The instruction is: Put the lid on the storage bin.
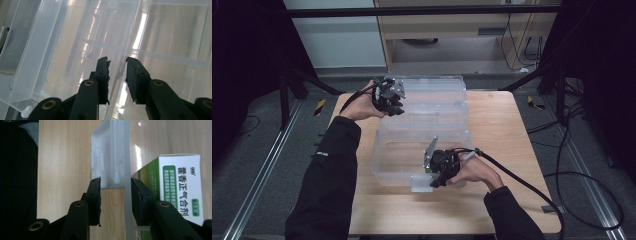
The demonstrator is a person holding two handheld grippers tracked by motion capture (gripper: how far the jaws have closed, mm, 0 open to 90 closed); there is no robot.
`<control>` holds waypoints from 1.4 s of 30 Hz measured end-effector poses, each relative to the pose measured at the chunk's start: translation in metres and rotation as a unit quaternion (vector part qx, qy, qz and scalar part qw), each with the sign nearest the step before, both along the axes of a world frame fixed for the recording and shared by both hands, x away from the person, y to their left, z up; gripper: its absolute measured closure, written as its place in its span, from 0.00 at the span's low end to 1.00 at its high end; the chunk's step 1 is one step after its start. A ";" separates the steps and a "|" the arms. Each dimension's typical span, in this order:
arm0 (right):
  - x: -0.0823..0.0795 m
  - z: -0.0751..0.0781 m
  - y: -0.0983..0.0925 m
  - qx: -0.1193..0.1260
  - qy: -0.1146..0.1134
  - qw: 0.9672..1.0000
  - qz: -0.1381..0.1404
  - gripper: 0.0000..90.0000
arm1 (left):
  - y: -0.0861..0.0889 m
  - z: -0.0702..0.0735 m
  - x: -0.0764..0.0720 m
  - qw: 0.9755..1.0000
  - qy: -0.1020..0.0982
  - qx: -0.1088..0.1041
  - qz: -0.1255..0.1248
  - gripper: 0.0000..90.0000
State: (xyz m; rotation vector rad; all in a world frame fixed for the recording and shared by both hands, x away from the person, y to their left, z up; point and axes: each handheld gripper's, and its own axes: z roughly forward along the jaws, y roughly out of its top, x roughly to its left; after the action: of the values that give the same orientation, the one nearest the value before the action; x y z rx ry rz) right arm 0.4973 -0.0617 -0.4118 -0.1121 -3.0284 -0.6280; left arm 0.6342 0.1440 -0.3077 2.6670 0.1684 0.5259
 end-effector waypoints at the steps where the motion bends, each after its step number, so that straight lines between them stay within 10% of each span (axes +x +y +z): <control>1: 0.000 0.000 0.000 0.000 0.000 1.000 0.000 0.70 | 0.000 0.000 0.000 1.000 -0.001 0.002 -0.002 0.83; 42: -0.004 0.000 0.001 -0.002 -0.014 1.000 -0.011 0.72 | -0.014 0.020 -0.037 0.996 -0.006 0.066 -0.053 0.98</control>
State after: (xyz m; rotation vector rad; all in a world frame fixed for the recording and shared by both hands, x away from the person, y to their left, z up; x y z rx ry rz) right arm 0.4931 -0.0607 -0.4116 -0.1374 -3.0594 -0.6307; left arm 0.5968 0.1296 -0.2878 2.7802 -0.0130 0.5362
